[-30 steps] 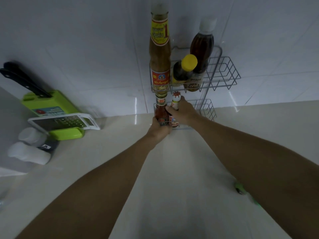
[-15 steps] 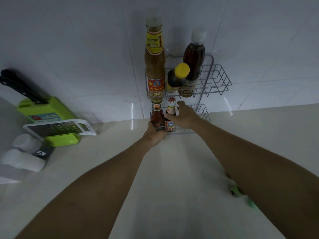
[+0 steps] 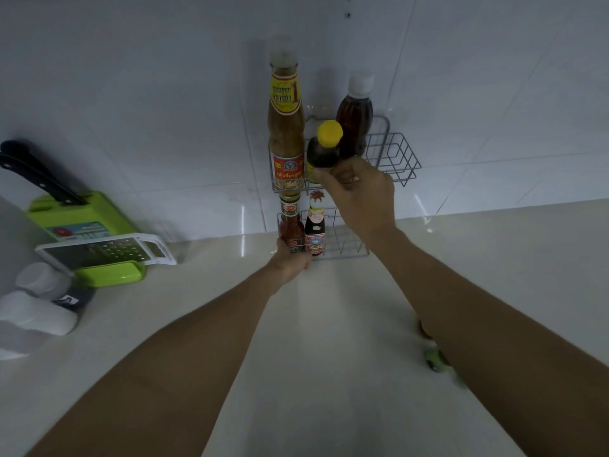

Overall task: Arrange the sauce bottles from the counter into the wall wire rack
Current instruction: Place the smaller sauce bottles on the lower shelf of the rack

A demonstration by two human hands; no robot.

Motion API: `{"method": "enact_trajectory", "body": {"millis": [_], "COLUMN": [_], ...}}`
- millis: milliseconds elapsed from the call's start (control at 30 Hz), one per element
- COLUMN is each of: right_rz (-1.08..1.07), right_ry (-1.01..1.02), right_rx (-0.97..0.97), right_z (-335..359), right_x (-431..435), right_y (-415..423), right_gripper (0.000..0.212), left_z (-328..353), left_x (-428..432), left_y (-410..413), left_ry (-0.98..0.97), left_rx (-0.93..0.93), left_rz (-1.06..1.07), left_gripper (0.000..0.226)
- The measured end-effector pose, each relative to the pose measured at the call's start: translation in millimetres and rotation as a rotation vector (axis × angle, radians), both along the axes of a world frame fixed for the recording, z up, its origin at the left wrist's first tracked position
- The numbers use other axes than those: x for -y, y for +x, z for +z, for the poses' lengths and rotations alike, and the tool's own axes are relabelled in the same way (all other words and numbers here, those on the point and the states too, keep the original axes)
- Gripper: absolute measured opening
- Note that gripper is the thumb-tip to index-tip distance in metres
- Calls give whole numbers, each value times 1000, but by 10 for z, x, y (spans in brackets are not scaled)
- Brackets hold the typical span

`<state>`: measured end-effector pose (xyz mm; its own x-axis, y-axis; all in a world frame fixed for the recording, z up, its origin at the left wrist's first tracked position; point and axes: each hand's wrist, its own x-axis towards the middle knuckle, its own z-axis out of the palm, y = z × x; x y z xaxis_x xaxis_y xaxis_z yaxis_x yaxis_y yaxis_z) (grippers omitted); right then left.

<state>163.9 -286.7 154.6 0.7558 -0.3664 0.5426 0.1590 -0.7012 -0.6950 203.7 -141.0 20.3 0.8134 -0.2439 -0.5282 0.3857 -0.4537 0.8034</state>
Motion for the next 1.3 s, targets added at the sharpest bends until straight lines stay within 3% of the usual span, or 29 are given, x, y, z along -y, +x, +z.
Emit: {"method": "enact_trajectory", "body": {"millis": [100,233,433,733,867,1033,1133,1300], "right_rz": [-25,-20,79,268,385,445,366,358], "right_ry": [11,-24,-129,-43,-75,92,106,78], "right_rx": [-6,-14,-68,-311,-414,-325,-227,-227], "right_z": [64,137,167,428,566,520,469,471], "right_x": [-22,-25,-7,220,250,206,224,253], "right_y": [72,142,238,436,496,433,432,390], "right_gripper": [42,52,47,47,42,45,54,57], "left_z": [337,287,281,279,316,325,340,329], "left_x": [25,-21,-39,-44,-36,-51,-82,-95], "left_y": [-237,-221,-195,-213,-240,-246,-252,-246], "left_ry": [-32,-48,-47,-67,-75,-69,-70,-57], "left_rx": [32,67,25,28,12,24,13,-6], "left_rz": [-28,-55,-60,-75,-74,-79,-82,-82], "left_gripper": [86,93,86,97,92,94,96,96]}}
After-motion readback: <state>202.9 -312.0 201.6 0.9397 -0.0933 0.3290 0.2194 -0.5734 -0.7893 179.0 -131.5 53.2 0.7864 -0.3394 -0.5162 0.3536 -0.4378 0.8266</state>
